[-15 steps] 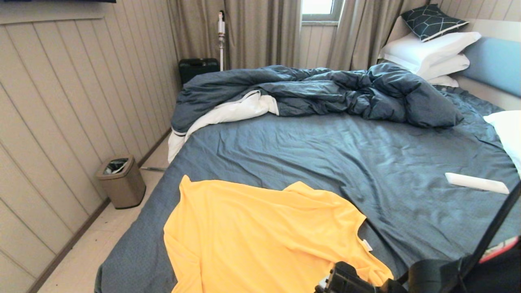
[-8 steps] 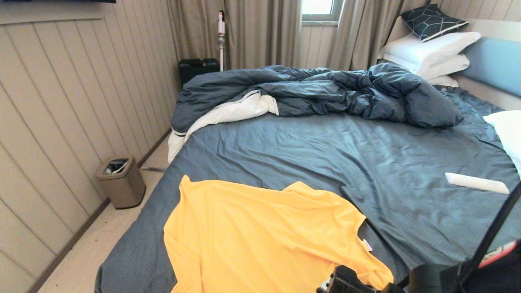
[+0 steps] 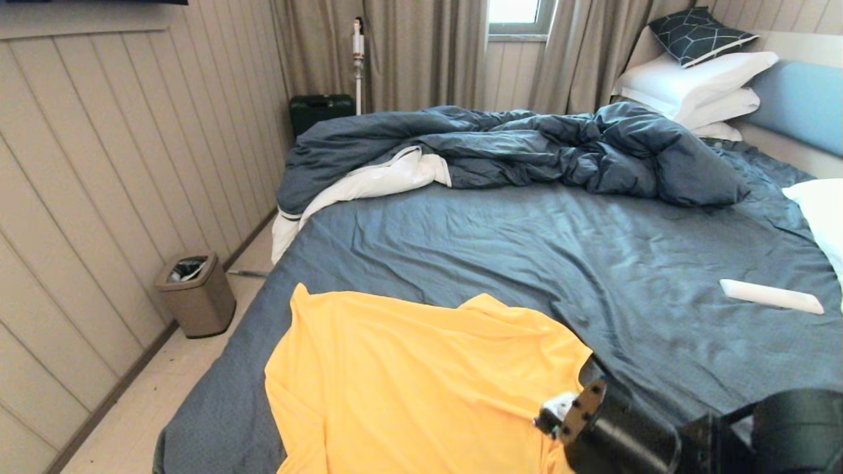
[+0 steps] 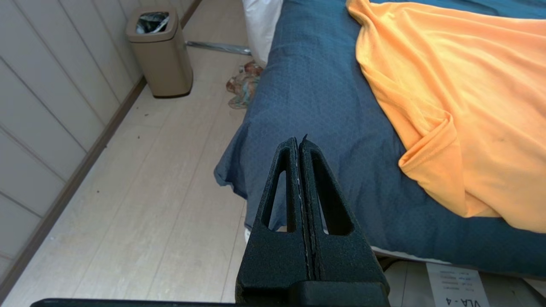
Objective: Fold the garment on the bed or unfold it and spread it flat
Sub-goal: Unford the yellow T-shirt
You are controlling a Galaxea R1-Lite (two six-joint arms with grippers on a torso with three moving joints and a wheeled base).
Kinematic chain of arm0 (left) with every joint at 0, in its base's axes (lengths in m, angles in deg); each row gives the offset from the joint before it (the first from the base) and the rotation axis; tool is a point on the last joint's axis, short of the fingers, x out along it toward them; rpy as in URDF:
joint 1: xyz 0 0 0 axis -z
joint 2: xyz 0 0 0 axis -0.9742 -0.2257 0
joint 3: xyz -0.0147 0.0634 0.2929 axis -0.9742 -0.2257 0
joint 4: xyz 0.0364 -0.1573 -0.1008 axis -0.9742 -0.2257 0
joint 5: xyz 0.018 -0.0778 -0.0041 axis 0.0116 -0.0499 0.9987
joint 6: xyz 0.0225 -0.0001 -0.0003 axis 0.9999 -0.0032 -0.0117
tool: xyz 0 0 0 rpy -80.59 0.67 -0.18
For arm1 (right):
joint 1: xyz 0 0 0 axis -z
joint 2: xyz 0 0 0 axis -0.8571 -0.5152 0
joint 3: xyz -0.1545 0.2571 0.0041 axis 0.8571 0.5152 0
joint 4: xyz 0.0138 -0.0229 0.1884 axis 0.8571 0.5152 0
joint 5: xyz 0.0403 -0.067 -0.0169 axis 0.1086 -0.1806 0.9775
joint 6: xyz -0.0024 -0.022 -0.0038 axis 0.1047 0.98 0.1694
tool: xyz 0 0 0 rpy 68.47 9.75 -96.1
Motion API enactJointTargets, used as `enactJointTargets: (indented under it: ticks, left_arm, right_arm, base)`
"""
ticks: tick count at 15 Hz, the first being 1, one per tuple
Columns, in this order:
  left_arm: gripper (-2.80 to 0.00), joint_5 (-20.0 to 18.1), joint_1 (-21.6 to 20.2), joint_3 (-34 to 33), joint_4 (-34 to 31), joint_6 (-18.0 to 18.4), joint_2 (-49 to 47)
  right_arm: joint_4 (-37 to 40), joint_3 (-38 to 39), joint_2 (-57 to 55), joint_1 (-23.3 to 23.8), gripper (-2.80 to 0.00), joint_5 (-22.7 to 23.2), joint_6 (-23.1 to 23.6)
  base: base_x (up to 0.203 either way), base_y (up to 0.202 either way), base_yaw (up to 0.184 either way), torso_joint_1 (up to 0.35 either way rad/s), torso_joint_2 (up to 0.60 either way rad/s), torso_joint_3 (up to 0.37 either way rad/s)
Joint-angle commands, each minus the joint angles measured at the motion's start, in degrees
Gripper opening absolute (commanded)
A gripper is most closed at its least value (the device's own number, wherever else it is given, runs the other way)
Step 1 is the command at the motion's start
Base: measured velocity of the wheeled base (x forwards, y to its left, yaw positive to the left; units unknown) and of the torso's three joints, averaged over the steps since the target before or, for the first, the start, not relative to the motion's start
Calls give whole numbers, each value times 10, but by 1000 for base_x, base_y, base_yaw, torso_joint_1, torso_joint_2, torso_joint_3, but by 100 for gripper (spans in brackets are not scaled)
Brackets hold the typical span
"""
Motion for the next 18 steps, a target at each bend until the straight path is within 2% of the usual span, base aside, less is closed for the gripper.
enactJointTargets:
  ticks: [1, 2, 6, 8, 12, 15, 18]
  left_arm:
    - [-280, 1, 0, 0, -1, 0, 0]
    - [-280, 0, 0, 0, -1, 0, -1]
    - [-280, 2, 0, 0, -1, 0, -2]
    - [-280, 8, 0, 21, 3, -3, -39]
    - [-280, -6, 0, 151, 8, -60, -247]
    - [-280, -47, 1, 230, 15, -79, -449]
    - [-280, -81, 14, 291, 65, -87, -639]
  right_arm:
    - [2, -27, 68, 75, 0, 1, 29]
    - [3, -43, 86, 109, -280, 1, 47]
    - [4, -92, 140, 219, -280, 5, 93]
    - [2, -126, 142, 262, -280, 10, 102]
    - [2, -226, 101, 321, -280, 63, 91]
    - [0, -279, 29, 336, -280, 69, 56]
    - [-1, -324, -55, 368, -280, 74, 53]
  base:
    - [0, 0, 0, 0, 0, 0]
    - [0, 0, 0, 0, 0, 0]
    - [0, 0, 0, 0, 0, 0]
    - [0, 0, 0, 0, 0, 0]
    - [0, 0, 0, 0, 0, 0]
    - [0, 0, 0, 0, 0, 0]
    - [0, 0, 0, 0, 0, 0]
